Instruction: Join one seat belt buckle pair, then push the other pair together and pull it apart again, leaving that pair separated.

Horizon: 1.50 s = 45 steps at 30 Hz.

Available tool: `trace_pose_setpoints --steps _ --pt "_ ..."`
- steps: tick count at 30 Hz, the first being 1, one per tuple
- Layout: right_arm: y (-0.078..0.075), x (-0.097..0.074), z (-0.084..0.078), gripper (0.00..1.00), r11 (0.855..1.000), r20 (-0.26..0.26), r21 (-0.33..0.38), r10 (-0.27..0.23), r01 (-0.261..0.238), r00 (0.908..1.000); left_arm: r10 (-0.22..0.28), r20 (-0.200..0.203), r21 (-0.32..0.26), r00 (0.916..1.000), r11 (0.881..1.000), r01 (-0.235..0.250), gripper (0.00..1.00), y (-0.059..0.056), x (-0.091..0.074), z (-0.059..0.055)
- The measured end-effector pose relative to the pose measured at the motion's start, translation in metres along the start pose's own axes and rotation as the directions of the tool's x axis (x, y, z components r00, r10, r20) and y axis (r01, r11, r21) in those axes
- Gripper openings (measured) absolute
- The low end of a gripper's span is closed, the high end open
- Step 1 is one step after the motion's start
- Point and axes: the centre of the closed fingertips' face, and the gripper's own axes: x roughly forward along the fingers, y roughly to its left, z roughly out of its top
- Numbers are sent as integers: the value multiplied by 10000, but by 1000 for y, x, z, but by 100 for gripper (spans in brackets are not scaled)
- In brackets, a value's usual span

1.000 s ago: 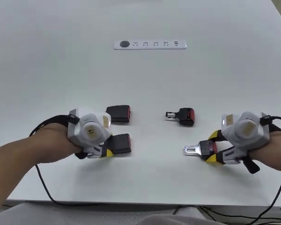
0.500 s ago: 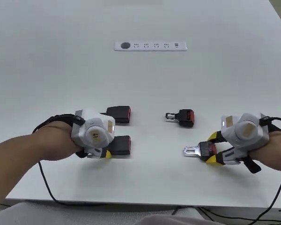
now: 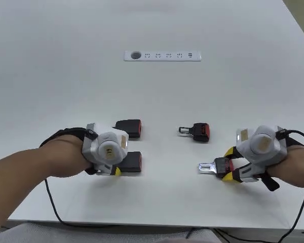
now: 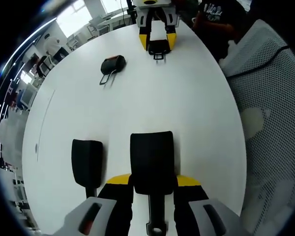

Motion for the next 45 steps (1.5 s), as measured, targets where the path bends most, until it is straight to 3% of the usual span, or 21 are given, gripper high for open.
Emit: trace_pose_setpoints --steps 7,20,38,45 --pt "0 -1 0 36 9999 -187 121 -45 48 9998 -69 25 25 10000 10000 69 32 -1 0 0" --pt "2 7 17 36 9998 64 179 -106 105 9999 -152 45 -66 9999 9999 153 32 0 1 0" --pt "14 31 67 36 9997 498 -76 -230 234 9985 -285 63 -126 9996 9995 286 32 0 -1 -1" --pt "17 43 90 36 9996 750 163 -222 210 9969 -307 91 -174 9995 9994 308 32 1 0 -2"
